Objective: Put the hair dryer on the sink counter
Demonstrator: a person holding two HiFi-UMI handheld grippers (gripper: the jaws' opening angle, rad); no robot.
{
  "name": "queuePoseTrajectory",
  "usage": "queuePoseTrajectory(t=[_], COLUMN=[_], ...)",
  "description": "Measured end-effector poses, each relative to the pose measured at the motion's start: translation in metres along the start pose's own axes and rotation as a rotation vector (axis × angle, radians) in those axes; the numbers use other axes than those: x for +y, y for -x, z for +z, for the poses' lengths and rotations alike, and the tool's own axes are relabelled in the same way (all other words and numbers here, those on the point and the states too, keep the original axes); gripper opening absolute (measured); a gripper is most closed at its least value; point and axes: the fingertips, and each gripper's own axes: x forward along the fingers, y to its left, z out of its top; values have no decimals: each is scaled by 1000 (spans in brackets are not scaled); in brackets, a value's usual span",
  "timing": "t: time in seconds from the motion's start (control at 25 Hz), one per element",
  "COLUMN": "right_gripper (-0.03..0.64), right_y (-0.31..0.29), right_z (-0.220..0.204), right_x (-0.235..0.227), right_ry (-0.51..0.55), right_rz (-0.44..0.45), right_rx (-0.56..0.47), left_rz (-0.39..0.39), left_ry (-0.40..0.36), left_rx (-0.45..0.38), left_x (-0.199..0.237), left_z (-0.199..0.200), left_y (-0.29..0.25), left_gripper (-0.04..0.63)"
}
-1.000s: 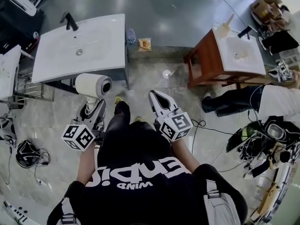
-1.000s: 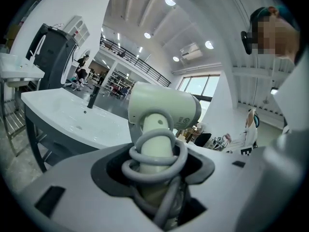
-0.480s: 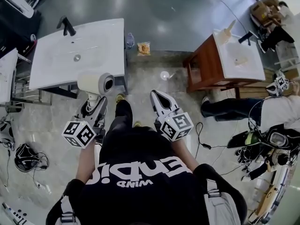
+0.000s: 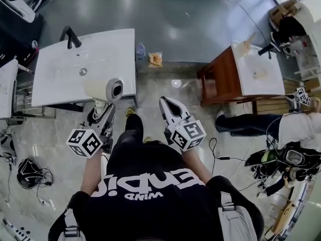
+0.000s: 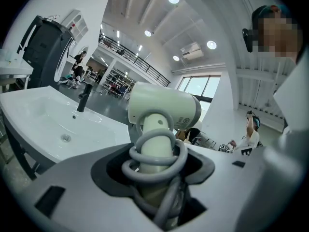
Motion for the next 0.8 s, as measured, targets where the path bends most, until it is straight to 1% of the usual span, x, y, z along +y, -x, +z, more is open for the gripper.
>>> queuePoseTrajectory(t=[0.32, 0.48, 0.8], right_gripper=[18, 18, 18], right_y=[-44, -72, -123], right_z=[19, 33, 53], right_x=[-24, -37, -48], right_ry=[4, 7, 5], right_rz=[-9, -16, -36], right_rx=[10, 5, -1], left_rz=[7, -1, -26], left_ry=[15, 17, 4], left_rx=[1, 6, 35], left_x=[27, 42, 68], left_z=[33, 52, 83], left_y=[-45, -70, -111], left_gripper=[268, 268, 268])
